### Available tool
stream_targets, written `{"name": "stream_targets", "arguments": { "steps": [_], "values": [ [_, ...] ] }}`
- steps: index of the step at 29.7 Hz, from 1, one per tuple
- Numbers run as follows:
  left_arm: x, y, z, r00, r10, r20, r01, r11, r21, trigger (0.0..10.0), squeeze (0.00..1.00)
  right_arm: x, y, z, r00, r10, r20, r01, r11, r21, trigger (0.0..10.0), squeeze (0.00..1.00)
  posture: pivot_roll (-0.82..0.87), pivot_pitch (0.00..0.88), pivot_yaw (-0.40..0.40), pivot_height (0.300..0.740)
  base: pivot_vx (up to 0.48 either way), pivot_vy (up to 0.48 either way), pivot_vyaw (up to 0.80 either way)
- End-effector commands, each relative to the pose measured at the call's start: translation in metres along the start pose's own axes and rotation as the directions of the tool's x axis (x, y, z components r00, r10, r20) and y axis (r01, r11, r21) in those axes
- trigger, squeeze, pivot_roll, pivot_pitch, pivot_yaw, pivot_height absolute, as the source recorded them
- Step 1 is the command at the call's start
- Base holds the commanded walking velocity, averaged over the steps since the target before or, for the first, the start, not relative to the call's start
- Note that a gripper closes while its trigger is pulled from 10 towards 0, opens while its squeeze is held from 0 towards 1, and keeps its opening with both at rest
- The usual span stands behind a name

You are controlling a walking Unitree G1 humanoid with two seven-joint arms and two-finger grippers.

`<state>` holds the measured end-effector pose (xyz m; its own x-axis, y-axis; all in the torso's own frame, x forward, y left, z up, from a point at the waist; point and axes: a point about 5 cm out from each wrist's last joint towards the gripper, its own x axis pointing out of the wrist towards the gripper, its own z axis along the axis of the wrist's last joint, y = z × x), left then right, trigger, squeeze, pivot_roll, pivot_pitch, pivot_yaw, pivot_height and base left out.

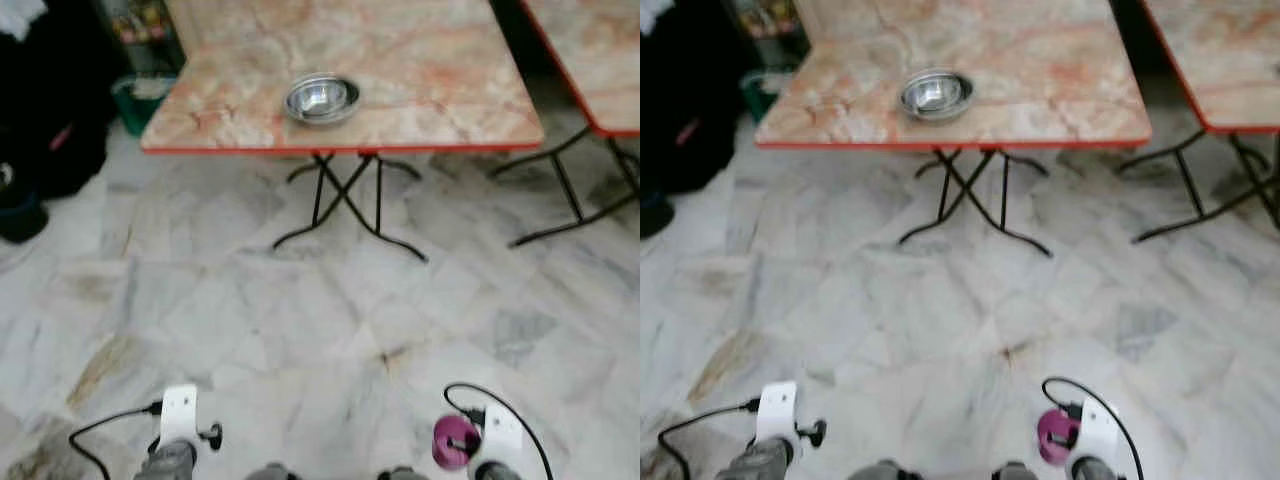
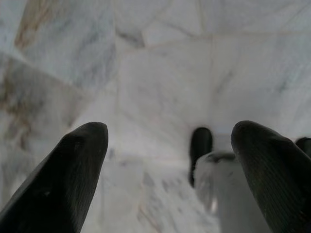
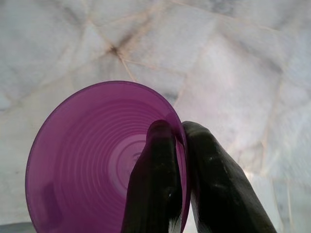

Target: Setting the table

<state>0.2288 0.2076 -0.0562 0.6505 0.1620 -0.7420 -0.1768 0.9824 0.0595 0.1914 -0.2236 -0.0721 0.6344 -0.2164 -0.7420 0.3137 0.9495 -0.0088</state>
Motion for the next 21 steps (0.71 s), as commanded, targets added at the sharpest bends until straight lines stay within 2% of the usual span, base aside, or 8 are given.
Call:
{"name": "stream_targets", "arguments": {
  "steps": [1, 18, 21],
  "values": [
    [-0.0010, 0.0096, -0.0054, 0.999, 0.027, -0.017, -0.027, 1.000, 0.006, 10.0, 0.00, -0.0026, 0.0049, -0.0119, 0.999, 0.007, -0.033, -0.007, 1.000, 0.005, 10.0, 0.00, -0.08, 0.191, 0.069, 0.740, 0.000, 0.480, 0.00],
    [-0.0007, 0.0101, -0.0029, 1.000, 0.026, -0.008, -0.026, 1.000, 0.004, 10.0, 0.00, -0.0033, 0.0045, -0.0139, 1.000, 0.003, -0.031, -0.002, 1.000, 0.016, 10.0, 0.00, -0.08, 0.192, 0.075, 0.740, 0.000, 0.480, 0.00],
    [-0.0006, 0.0097, -0.0019, 1.000, 0.024, 0.001, -0.024, 1.000, -0.005, 10.0, 0.00, -0.0033, 0.0035, -0.0139, 1.000, 0.000, -0.029, 0.000, 1.000, 0.018, 10.0, 0.00, -0.08, 0.191, 0.072, 0.740, 0.000, 0.137, 0.00]
  ]
}}
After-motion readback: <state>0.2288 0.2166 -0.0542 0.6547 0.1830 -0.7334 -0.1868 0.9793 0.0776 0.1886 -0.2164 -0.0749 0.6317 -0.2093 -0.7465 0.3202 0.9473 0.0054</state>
